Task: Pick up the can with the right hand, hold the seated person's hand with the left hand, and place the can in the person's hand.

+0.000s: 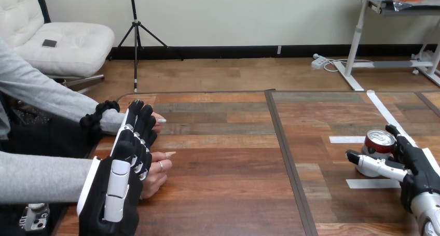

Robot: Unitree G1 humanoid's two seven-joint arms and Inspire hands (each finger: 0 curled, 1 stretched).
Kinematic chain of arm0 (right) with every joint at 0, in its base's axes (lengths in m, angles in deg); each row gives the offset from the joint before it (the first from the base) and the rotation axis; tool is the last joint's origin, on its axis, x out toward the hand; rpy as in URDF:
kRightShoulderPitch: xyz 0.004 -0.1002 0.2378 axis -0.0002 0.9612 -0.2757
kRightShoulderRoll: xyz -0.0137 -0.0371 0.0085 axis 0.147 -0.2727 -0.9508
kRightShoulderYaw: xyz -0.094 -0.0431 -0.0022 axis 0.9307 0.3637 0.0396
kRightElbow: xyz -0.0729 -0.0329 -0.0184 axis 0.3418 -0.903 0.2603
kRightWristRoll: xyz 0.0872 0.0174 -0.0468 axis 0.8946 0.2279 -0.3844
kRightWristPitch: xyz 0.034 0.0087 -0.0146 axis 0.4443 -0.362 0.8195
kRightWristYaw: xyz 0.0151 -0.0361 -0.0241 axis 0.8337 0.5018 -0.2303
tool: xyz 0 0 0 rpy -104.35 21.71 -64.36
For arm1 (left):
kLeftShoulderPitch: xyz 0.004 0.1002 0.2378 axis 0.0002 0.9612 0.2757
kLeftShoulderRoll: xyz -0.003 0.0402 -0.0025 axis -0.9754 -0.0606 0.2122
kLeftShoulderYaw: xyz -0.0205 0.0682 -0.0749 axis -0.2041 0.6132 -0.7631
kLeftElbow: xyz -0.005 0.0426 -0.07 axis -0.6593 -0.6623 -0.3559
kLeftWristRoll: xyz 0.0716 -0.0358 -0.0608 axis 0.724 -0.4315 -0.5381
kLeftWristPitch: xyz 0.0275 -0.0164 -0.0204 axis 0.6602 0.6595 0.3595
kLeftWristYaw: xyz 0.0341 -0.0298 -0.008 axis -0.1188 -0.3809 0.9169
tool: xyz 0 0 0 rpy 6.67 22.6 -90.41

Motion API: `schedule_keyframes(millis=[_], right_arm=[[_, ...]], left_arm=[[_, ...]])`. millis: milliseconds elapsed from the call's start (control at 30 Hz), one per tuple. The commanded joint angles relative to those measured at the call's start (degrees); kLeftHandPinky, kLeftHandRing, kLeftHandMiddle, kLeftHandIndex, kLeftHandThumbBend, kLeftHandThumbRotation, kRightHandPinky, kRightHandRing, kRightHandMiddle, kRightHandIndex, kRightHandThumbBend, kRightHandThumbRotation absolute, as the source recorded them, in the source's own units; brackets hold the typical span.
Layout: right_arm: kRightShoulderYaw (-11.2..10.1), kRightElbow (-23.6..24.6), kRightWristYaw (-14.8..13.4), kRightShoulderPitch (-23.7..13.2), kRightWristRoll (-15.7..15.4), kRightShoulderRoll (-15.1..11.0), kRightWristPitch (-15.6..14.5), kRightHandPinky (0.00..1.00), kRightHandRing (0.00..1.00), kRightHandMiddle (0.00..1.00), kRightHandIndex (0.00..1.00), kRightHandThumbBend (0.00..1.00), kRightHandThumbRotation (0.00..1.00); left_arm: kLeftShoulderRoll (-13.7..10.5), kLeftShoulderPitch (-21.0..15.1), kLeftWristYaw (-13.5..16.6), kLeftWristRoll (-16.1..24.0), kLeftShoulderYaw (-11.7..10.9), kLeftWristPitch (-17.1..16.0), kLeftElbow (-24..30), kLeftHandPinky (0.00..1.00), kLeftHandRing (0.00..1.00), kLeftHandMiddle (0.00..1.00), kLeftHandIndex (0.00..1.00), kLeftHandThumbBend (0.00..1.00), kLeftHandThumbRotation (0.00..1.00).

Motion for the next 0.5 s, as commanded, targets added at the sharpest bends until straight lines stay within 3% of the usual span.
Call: schedule_keyframes(millis=[0, 467], right_arm=[[0.5, 0.6, -1.1, -3.7, -0.4, 0.2, 0.7, 0.99, 0.96, 0.92, 0.94, 1.00, 0.07], [0.7, 0.7, -3.4, -3.5, -0.5, 0.7, 1.7, 0.90, 0.89, 0.86, 0.88, 0.96, 0.01]], left_arm=[[0.4, -2.2, -0.4, -0.4, -0.3, -0.4, 1.2, 1.00, 1.00, 1.00, 1.00, 0.65, 0.93], [0.4, -2.1, 0.0, -0.3, -0.3, 0.0, 1.6, 1.00, 1.00, 1.00, 1.00, 0.65, 0.93]])
